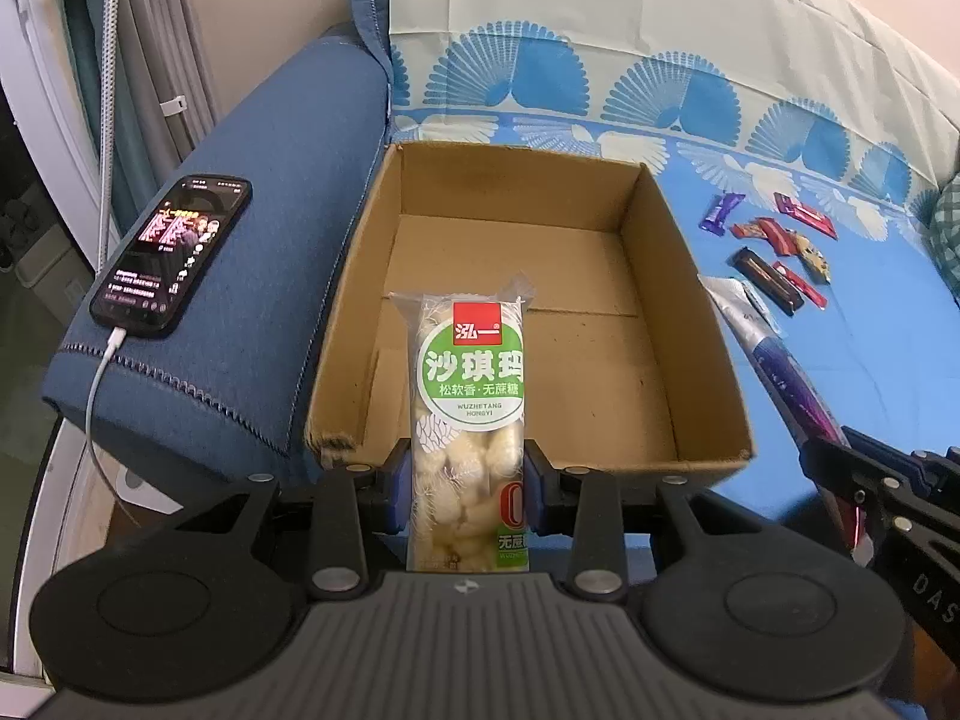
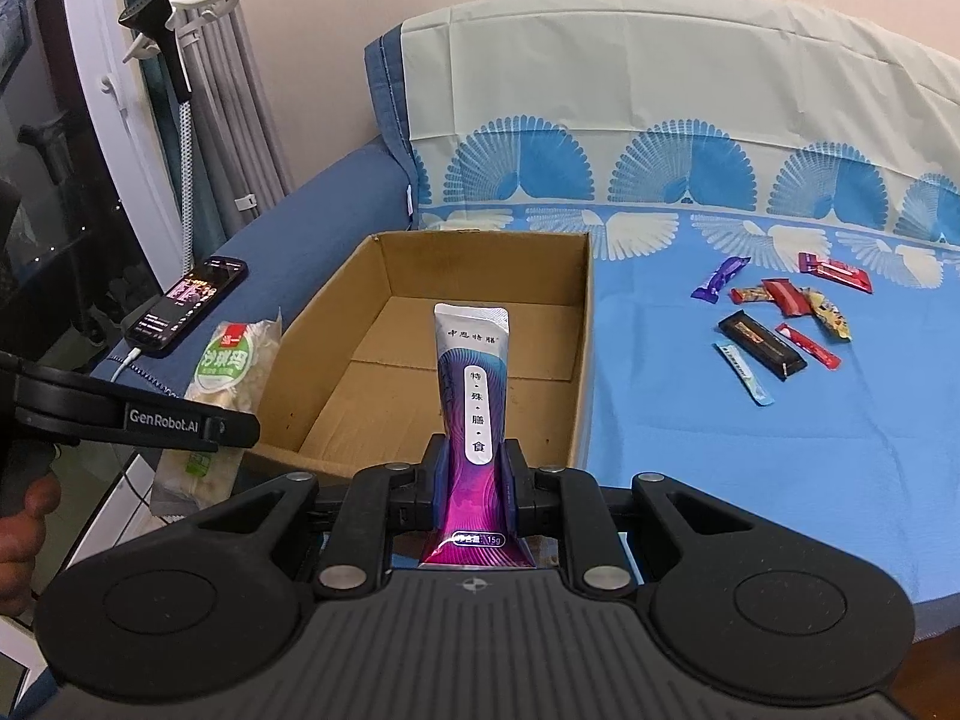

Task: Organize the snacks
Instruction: 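Carry the sachima bar with the left tool into the box while the right tool carries the purple tube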

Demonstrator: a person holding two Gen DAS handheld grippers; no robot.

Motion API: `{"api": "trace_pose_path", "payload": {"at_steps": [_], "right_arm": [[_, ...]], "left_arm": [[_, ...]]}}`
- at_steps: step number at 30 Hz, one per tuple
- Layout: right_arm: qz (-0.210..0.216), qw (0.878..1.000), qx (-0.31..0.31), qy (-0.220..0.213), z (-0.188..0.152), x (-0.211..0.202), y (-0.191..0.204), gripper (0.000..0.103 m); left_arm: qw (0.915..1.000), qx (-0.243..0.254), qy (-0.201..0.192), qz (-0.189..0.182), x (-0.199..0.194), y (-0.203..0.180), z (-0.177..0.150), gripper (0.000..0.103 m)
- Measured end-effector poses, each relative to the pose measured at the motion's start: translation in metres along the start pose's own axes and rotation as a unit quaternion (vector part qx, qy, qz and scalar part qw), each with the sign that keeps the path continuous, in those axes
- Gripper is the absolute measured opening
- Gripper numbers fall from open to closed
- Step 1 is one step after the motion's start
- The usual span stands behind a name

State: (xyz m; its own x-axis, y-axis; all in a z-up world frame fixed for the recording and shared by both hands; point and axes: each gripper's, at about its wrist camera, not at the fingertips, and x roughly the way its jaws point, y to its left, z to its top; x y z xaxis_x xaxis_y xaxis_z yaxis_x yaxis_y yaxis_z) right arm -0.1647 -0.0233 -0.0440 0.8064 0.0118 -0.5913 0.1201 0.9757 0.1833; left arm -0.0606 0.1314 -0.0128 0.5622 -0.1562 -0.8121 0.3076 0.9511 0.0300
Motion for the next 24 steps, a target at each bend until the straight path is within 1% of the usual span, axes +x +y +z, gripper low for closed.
{"api": "trace_pose_path", "payload": {"at_steps": [6,10,15,24], "right_arm": [[0.005,1.0,0.002,0.009,0.015,0.026,0.002,0.018],[0.006,1.0,0.004,0.013,0.024,0.045,0.002,0.018],[0.009,1.0,0.009,0.021,0.034,0.074,0.003,0.018],[0.016,0.999,0.026,0.045,0.042,0.121,-0.001,0.018]], "left_arm": [[1.0,0.003,0.001,0.003,0.016,0.006,0.02,0.04],[0.9999,0.004,0.014,-0.006,0.033,0.009,0.035,0.04],[0.9996,0.022,0.019,0.003,0.056,0.006,0.051,0.04],[0.9986,0.032,0.041,0.011,0.1,0.006,0.07,0.04]]}}
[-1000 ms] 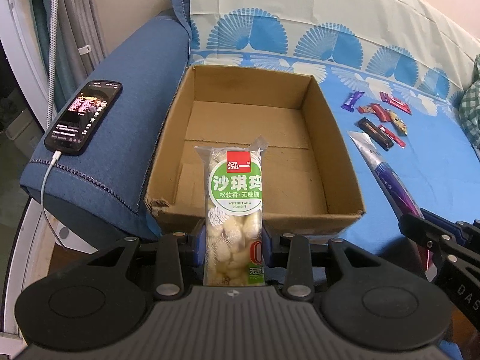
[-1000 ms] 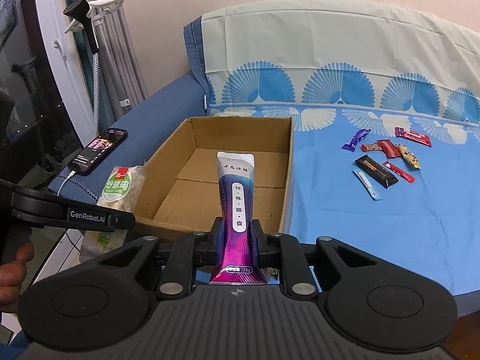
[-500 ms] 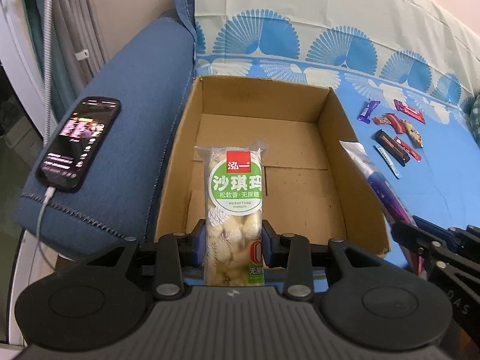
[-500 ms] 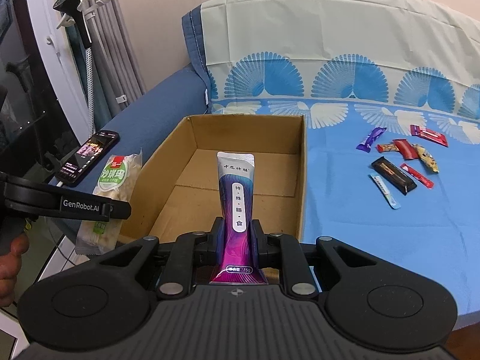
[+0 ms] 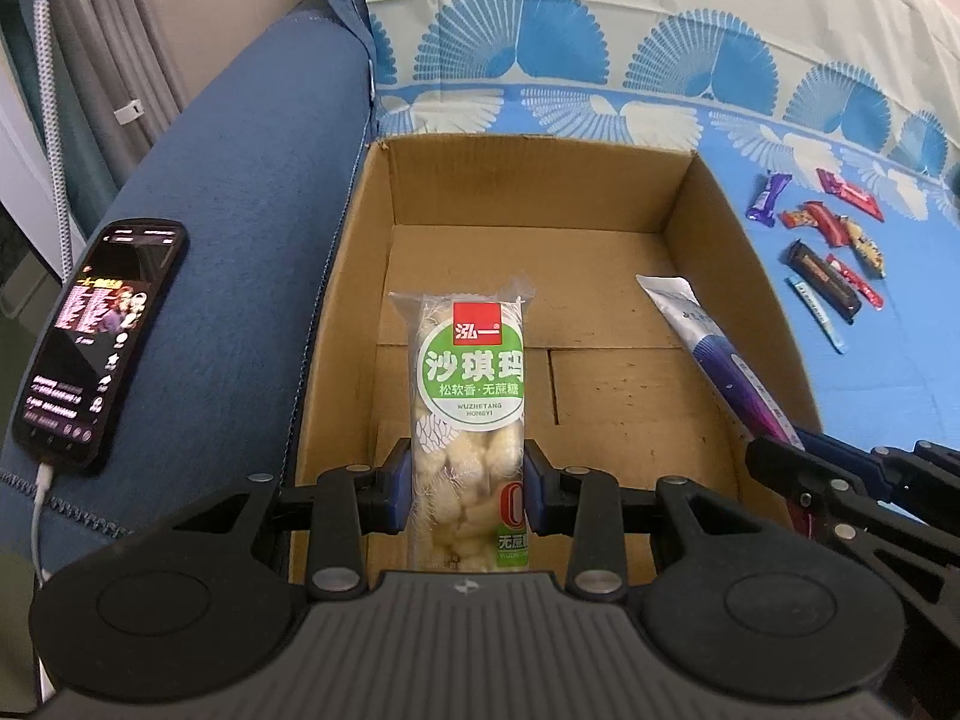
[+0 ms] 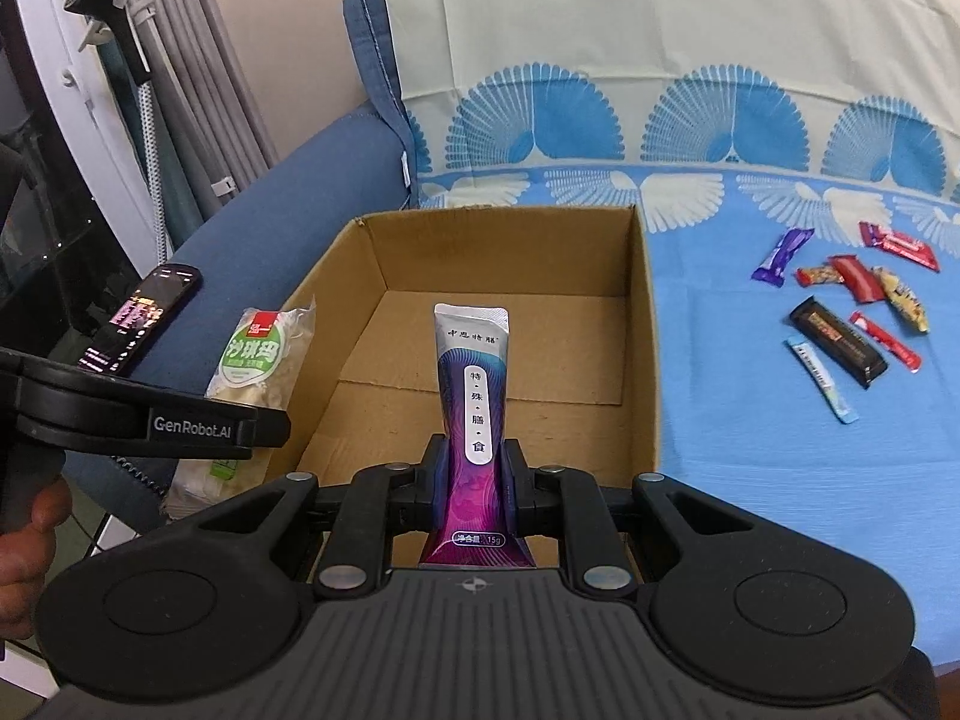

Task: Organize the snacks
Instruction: 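Carry the sachima bar with the left tool into the box while the right tool carries the purple tube, then open both tools to drop the sachima bar and purple tube into the box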

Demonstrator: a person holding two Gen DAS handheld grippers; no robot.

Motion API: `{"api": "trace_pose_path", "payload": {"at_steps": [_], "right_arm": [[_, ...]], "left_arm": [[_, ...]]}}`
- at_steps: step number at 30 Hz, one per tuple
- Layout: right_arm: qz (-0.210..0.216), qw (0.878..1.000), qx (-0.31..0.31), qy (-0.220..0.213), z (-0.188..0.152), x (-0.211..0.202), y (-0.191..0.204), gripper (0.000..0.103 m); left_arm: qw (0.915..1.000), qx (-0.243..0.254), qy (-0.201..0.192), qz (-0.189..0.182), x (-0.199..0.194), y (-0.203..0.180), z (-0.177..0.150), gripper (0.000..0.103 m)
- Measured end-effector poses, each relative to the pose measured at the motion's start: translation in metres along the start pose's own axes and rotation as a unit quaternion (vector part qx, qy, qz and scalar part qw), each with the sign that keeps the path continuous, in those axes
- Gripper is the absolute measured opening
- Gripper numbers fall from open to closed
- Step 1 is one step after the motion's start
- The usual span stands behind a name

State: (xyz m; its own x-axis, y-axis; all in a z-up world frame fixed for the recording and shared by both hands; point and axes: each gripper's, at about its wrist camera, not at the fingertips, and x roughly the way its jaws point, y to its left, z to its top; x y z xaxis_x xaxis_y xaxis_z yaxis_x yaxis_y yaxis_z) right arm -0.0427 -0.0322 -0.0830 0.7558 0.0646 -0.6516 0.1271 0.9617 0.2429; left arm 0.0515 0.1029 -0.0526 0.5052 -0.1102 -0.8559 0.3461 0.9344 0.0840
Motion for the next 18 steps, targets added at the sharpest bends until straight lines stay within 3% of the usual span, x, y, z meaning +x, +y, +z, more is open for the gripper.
{"api": "trace_pose_path", "payload": {"at_steps": [18], "right_arm": [[-0.012,0.999,0.019,0.027,0.012,0.061,-0.021,0.019]], "left_arm": [[0.9993,0.007,0.037,0.005,0.069,-0.004,0.022,0.04]]}}
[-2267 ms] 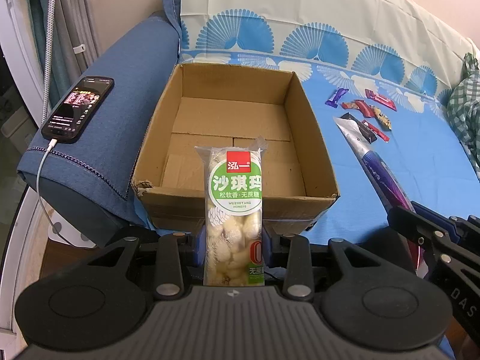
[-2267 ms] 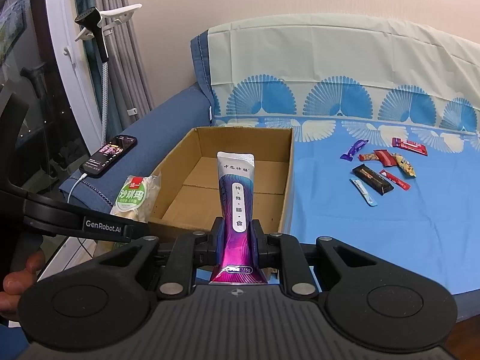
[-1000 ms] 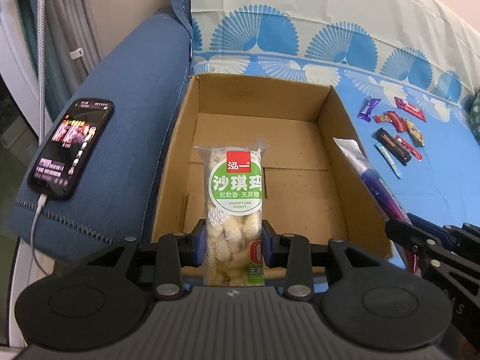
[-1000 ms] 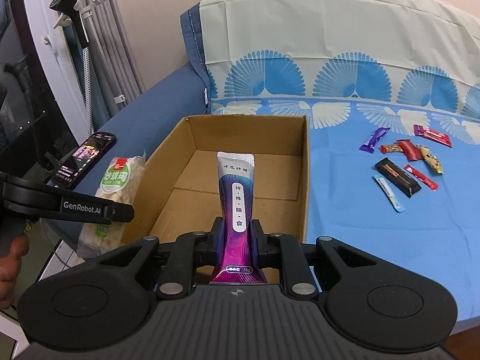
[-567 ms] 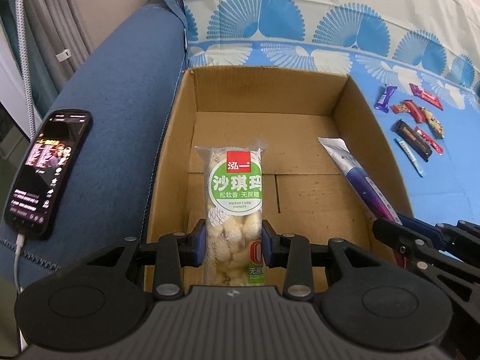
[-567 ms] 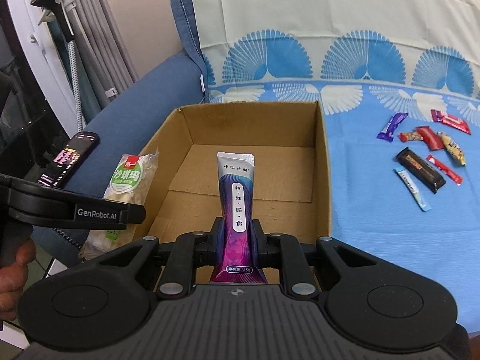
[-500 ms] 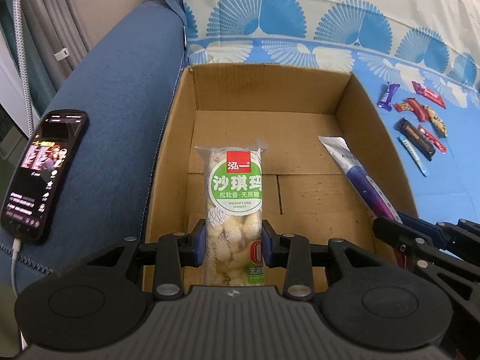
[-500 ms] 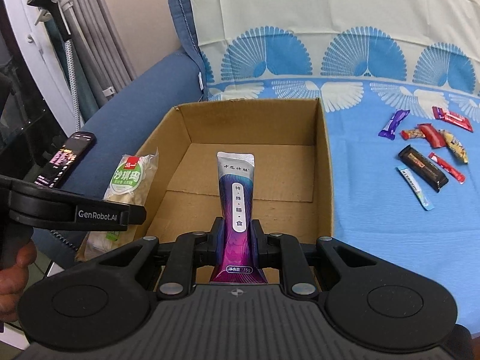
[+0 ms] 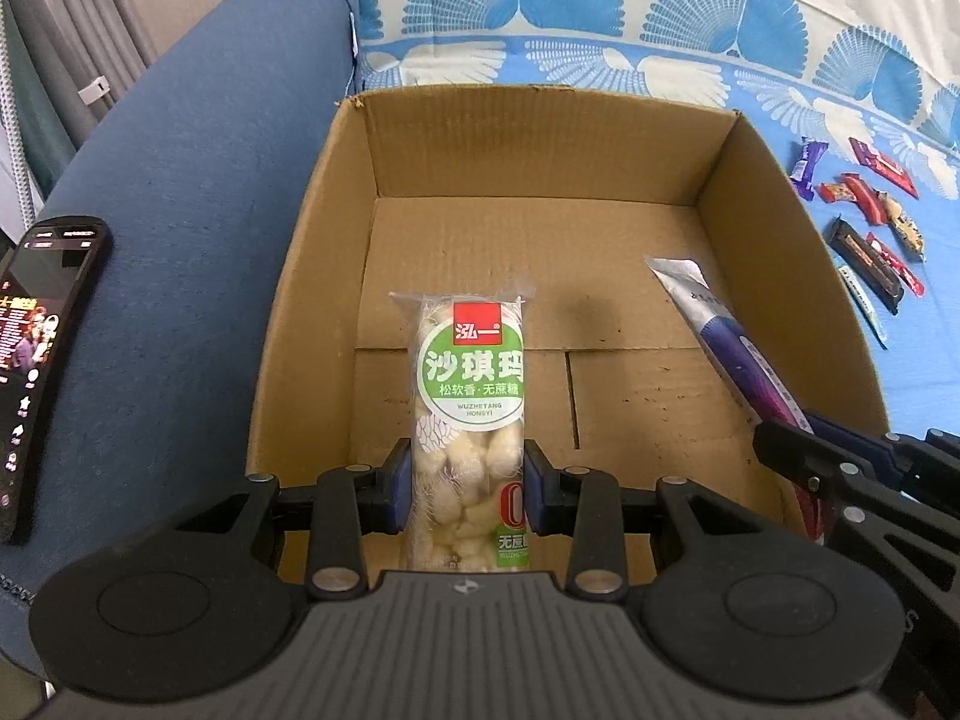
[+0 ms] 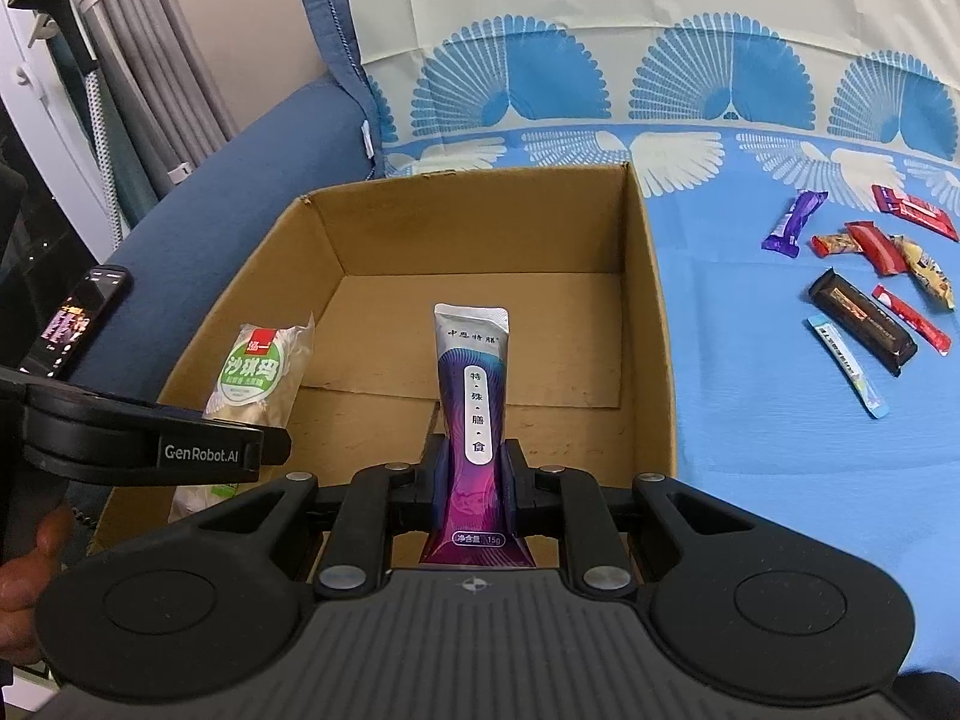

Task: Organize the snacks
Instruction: 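Open both tools to drop the sachima bar and purple tube into the box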

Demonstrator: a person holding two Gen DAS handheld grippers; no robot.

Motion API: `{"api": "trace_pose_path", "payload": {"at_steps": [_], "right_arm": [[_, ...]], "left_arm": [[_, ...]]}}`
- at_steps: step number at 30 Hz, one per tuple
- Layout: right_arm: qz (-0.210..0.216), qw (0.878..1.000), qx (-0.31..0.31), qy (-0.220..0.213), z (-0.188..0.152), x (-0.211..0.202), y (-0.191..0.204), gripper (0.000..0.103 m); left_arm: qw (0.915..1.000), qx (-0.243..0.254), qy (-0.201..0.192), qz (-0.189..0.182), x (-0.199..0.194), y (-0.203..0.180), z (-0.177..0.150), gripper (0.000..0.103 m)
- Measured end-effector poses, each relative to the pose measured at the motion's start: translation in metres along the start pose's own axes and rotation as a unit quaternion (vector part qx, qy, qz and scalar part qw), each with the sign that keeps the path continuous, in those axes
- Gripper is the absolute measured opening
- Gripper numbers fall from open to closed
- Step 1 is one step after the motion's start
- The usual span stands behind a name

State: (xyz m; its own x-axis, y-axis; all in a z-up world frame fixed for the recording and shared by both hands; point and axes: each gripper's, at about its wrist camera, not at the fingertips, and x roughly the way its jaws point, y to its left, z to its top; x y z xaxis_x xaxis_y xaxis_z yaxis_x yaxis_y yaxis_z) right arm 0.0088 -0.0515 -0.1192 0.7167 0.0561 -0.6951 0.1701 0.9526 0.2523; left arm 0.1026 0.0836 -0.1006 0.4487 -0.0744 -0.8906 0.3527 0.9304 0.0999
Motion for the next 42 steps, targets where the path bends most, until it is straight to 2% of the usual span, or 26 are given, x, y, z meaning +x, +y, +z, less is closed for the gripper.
{"api": "trace_pose_path", "payload": {"at_steps": [8,10,11,12,13,15,19,25,32,42], "right_arm": [[-0.006,1.0,0.004,0.007,0.002,0.01,-0.001,0.019],[-0.005,1.0,0.006,0.007,0.004,0.013,-0.001,0.021],[-0.003,1.0,0.01,0.006,0.005,0.014,-0.001,0.023],[-0.004,1.0,0.016,0.006,0.007,0.015,-0.001,0.026],[-0.004,1.0,0.022,0.007,0.008,0.015,-0.002,0.041],[-0.006,0.999,0.032,0.006,0.01,0.011,-0.003,0.064],[-0.009,1.0,0.023,0.013,0.003,-0.003,0.0,0.079],[-0.012,0.999,0.007,0.029,-0.018,-0.041,0.009,0.088],[-0.015,1.0,-0.024,-0.004,-0.037,-0.101,0.031,0.093],[-0.019,0.997,-0.047,-0.059,-0.064,-0.17,0.044,0.1]], "left_arm": [[1.0,0.002,0.005,0.008,0.018,0.0,0.004,0.04],[0.9999,0.001,-0.005,0.01,0.018,0.001,0.004,0.046],[0.9998,0.002,-0.013,0.012,0.017,0.002,0.004,0.071],[0.9997,0.003,-0.02,0.013,0.015,0.003,0.005,0.101],[0.9993,0.003,-0.033,0.015,0.011,0.004,0.005,0.102],[0.9983,0.005,-0.053,0.024,0.003,0.005,0.002,0.103],[0.9989,0.014,-0.035,0.028,-0.006,0.008,-0.012,0.103],[0.9993,-0.007,-0.024,0.028,-0.035,0.017,-0.048,0.103],[0.9993,-0.02,-0.024,0.021,-0.078,0.014,-0.089,0.103],[0.9975,-0.026,-0.062,0.021,-0.133,0.005,-0.133,0.103]]}}
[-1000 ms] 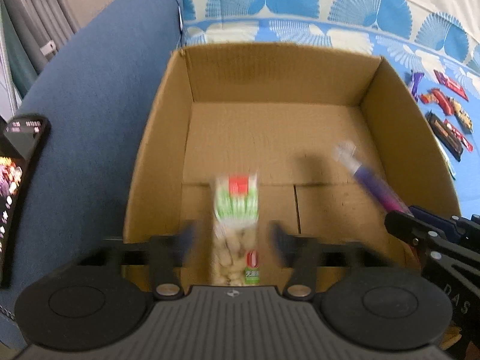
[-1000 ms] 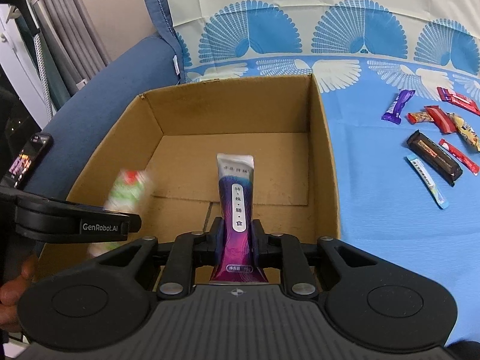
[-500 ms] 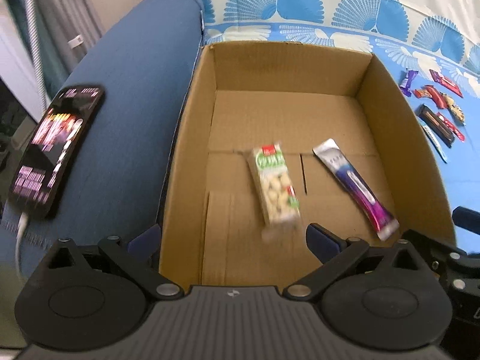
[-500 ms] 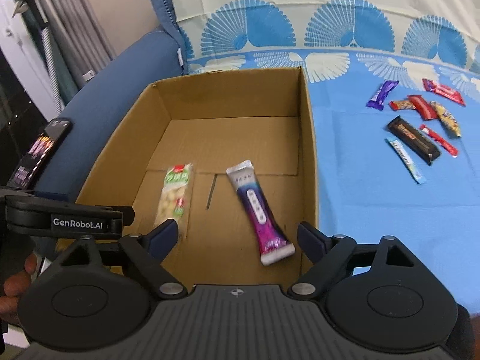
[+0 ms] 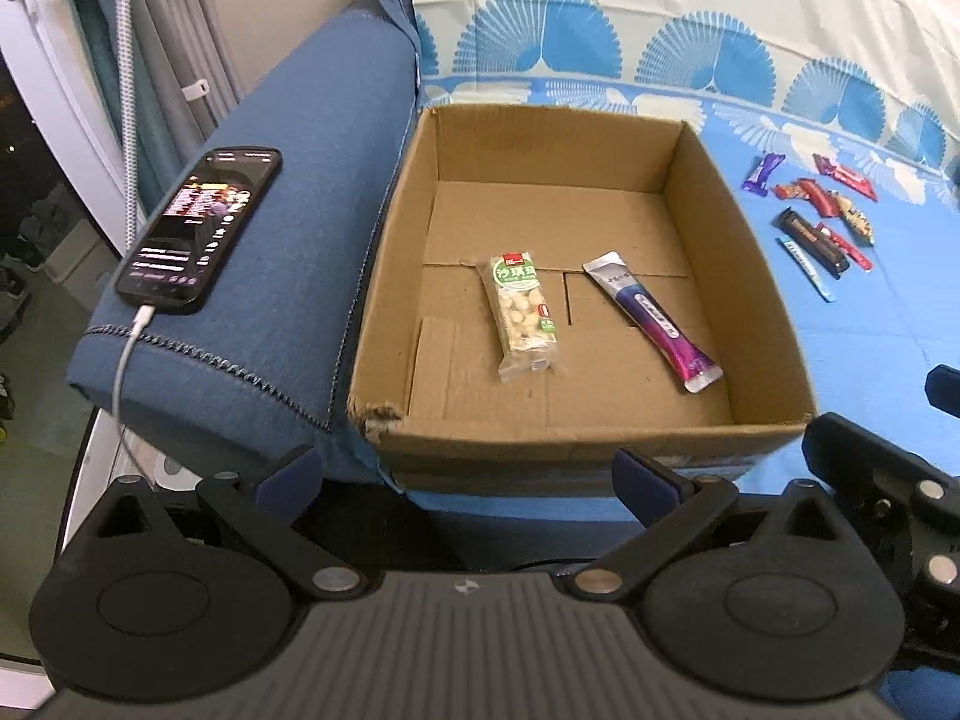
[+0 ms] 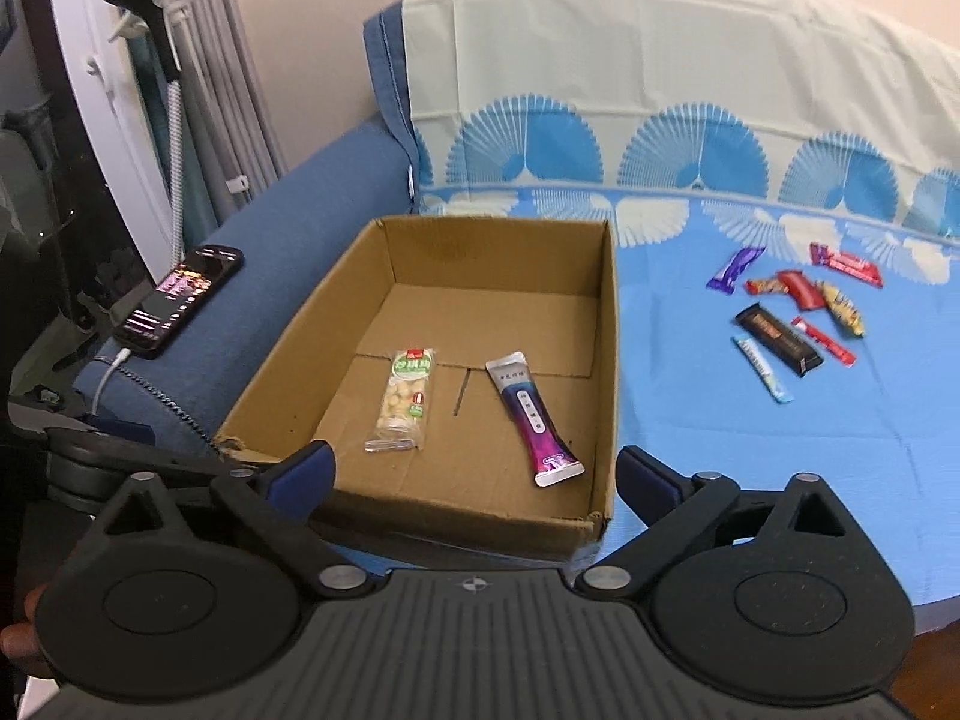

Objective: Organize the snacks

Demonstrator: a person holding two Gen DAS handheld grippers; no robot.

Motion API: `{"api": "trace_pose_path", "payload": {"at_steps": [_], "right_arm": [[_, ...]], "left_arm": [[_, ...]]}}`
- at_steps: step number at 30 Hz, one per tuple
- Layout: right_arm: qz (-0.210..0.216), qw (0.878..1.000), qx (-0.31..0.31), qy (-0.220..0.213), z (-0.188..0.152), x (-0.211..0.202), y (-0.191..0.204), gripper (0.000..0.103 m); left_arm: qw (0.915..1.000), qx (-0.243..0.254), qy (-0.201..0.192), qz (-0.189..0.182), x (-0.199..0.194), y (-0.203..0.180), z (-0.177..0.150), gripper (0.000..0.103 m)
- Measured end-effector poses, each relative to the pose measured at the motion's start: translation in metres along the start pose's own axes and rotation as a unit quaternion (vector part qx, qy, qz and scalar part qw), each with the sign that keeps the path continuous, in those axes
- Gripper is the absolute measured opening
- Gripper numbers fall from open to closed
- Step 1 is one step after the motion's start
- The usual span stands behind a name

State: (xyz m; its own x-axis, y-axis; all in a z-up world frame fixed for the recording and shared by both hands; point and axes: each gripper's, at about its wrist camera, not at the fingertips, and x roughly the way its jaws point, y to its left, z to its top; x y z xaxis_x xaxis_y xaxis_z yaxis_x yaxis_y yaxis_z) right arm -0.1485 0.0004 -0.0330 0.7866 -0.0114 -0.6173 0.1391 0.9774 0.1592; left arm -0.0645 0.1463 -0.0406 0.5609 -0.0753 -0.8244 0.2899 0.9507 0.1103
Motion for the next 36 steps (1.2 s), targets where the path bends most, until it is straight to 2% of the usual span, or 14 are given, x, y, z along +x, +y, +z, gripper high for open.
{"api": "trace_pose_path", "payload": {"at_steps": [17,36], "right_arm": [[0.002,0.998,0.008,-0.055,-0.02,-0.058,-0.003,0.102],[0.005,0.998,0.014,-0.069,-0.028,-0.072,-0.004,0.102]], "left_arm": [[0.9983,0.008,-0.057,0.007,-0.059,-0.012,-0.028,0.103],[0.9972,0.014,-0.072,0.011,-0.074,-0.015,-0.036,0.103]]}}
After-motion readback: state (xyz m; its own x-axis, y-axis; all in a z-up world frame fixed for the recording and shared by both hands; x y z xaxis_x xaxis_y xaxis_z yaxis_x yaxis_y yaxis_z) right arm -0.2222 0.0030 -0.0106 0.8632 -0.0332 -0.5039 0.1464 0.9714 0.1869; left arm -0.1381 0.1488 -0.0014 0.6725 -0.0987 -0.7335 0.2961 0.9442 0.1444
